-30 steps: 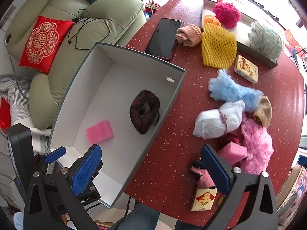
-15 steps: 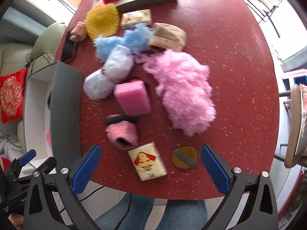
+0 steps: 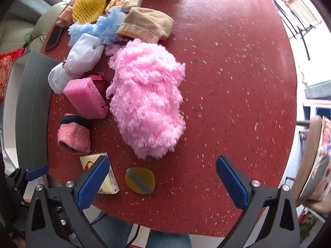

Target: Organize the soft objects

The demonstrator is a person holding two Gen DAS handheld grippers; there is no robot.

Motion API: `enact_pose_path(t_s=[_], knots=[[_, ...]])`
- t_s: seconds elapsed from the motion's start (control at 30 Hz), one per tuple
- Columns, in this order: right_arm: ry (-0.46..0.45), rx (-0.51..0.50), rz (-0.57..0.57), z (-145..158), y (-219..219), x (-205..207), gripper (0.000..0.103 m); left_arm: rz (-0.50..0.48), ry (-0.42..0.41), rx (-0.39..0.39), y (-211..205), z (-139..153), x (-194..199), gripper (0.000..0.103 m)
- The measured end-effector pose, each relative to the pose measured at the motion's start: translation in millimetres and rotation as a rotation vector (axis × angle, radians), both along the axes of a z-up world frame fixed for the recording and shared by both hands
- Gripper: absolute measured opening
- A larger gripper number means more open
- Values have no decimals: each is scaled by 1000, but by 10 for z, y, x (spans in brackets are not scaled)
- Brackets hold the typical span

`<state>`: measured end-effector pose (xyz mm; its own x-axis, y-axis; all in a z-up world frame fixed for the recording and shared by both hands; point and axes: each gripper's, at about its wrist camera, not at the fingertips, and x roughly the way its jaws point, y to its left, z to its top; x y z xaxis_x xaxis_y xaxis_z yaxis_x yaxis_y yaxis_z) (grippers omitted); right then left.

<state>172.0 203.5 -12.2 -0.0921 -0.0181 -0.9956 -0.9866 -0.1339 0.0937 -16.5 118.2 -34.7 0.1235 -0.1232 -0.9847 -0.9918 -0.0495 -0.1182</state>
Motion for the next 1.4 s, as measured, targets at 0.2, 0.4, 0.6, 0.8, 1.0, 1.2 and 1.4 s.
enact_pose_path(t_s=[0.2, 0.4, 0.6, 0.8, 1.0, 1.2, 1.4], knots=[[-26, 39, 189, -190, 412, -270, 103, 176, 47, -3, -92, -275, 133, 102], [-41, 13, 276, -448, 682, -460, 103, 307, 62, 42, -80, -383, 202, 102], [-44, -29, 275, -621, 770, -403, 103, 319, 117, 43, -70, -410, 337, 102], [-51, -34, 282, -735, 841, -368, 102, 321, 107, 16, -67, -532, 423, 103], [-71, 27, 354, -586, 837, -453, 50, 305, 106, -11, 45, -576, 370, 102], [37, -40, 265, -415, 826, -109, 48, 258, 102, 13, 145, -481, 461, 56], [103, -78, 187, -214, 606, 270, 49, 171, 121, 9, 182, -377, 537, 55]])
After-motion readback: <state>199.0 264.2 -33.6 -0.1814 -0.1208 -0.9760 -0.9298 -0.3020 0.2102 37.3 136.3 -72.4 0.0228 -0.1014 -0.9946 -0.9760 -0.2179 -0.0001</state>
